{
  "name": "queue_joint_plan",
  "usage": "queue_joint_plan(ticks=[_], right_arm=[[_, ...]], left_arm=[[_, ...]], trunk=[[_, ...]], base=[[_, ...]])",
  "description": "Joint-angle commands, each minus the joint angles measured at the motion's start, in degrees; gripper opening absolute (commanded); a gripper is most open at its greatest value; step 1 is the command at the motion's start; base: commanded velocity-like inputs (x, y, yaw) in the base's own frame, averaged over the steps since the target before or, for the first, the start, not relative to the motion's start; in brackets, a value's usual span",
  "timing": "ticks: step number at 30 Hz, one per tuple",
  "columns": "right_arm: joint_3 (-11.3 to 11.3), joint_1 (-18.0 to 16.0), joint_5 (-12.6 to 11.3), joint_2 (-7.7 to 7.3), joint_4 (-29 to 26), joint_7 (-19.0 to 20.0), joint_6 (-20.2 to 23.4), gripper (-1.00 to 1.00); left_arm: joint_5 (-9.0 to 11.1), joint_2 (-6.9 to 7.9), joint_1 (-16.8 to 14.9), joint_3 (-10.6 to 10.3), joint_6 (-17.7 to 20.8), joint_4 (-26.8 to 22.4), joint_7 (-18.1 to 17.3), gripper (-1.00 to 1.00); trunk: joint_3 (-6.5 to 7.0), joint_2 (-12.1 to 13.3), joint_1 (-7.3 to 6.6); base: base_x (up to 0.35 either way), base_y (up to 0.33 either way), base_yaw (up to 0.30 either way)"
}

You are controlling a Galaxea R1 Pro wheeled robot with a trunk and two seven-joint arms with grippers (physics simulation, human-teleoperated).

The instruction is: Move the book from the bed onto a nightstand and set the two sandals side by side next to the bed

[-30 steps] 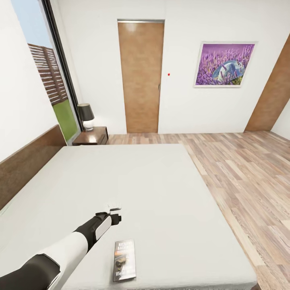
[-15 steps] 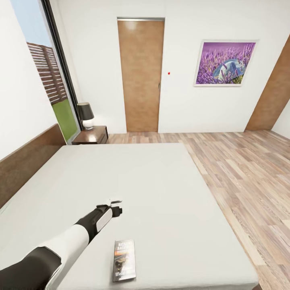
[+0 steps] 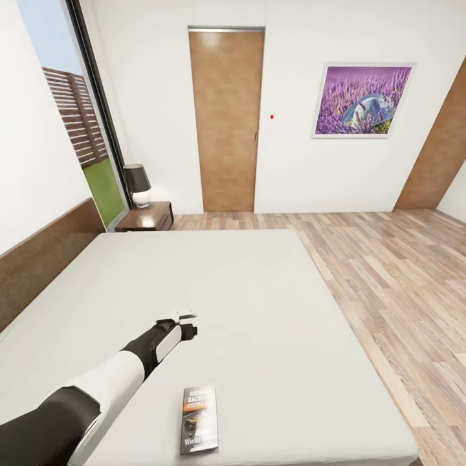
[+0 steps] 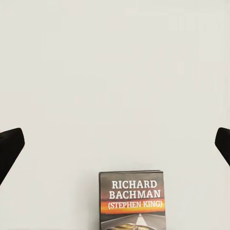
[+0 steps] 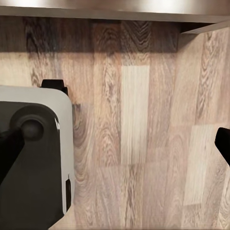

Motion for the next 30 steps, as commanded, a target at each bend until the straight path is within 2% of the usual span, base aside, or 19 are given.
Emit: queue_joint_plan(ticks=[1,7,14,16,30], right_arm=[[-0.5,0.2,0.6,-0.10,0.1,-0.1,-0.2,1.00],[-0.5,1.6,0.6,-1.47,0.1,-0.1,-0.2,1.00],[-0.5,3.1,0.5,-3.65,0.1,-0.2,-0.2,1.00],[-0.5,4.1,0.4,-4.83,0.1,-0.2,-0.1,1.00],[-0.5,4.6,0.5,-5.56,0.2,-0.2,0.0,1.00]], left_arm=[[0.6,0.03,-0.1,-0.5,0.2,-0.1,0.5,1.00],[0.6,0.07,-0.1,-0.5,0.3,-0.1,0.5,1.00],[0.6,0.10,-0.2,-0.6,0.3,-0.2,0.4,1.00],[0.6,0.10,-0.2,-0.6,0.3,-0.2,0.4,1.00],[0.6,0.16,-0.2,-0.6,0.3,-0.1,0.3,1.00]], trunk=[[-0.27,-0.5,0.24],[-1.35,-2.9,1.56],[-1.35,-2.9,1.56],[-1.35,-2.9,1.56],[-1.35,-2.9,1.56]], base=[[0.000,0.000,0.000],[0.000,0.000,0.000],[0.000,0.000,0.000],[0.000,0.000,0.000],[0.000,0.000,0.000]])
